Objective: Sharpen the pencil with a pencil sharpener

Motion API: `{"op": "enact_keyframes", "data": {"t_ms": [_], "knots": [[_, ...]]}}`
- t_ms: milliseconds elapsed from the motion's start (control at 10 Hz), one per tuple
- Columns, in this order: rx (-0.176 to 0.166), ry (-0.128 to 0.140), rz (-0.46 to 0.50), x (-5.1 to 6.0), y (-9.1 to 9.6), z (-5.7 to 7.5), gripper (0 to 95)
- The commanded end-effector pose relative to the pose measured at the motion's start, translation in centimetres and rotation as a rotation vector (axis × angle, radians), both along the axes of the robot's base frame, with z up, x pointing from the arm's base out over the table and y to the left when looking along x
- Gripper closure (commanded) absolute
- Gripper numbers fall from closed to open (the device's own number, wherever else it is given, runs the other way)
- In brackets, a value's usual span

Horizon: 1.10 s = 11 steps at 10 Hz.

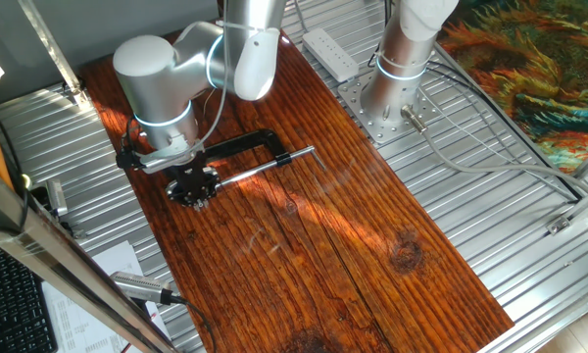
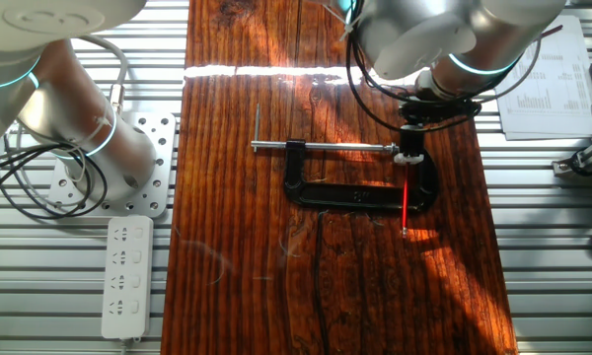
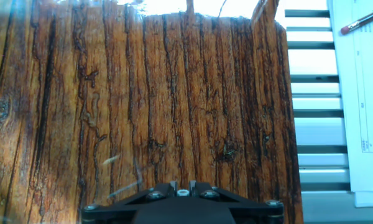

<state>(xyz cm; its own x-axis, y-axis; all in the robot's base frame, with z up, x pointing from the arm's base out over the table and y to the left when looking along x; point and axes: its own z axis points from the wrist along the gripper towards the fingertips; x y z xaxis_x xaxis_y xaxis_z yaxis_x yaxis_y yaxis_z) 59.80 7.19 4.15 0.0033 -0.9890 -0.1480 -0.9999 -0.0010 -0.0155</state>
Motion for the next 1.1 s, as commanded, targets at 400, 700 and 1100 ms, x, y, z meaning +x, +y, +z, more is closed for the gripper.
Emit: {"op": "enact_keyframes", "data": {"t_ms": [400, 700, 1100], "knots": [[-0.012, -0.001, -0.002, 0.0, -0.1, 0.6, 95.0], [-0.037, -0.009, 0.001, 0.0, -0.1, 1.2, 95.0], [-0.034, -0.018, 0.012, 0.1, -0.5, 1.2, 95.0]]}}
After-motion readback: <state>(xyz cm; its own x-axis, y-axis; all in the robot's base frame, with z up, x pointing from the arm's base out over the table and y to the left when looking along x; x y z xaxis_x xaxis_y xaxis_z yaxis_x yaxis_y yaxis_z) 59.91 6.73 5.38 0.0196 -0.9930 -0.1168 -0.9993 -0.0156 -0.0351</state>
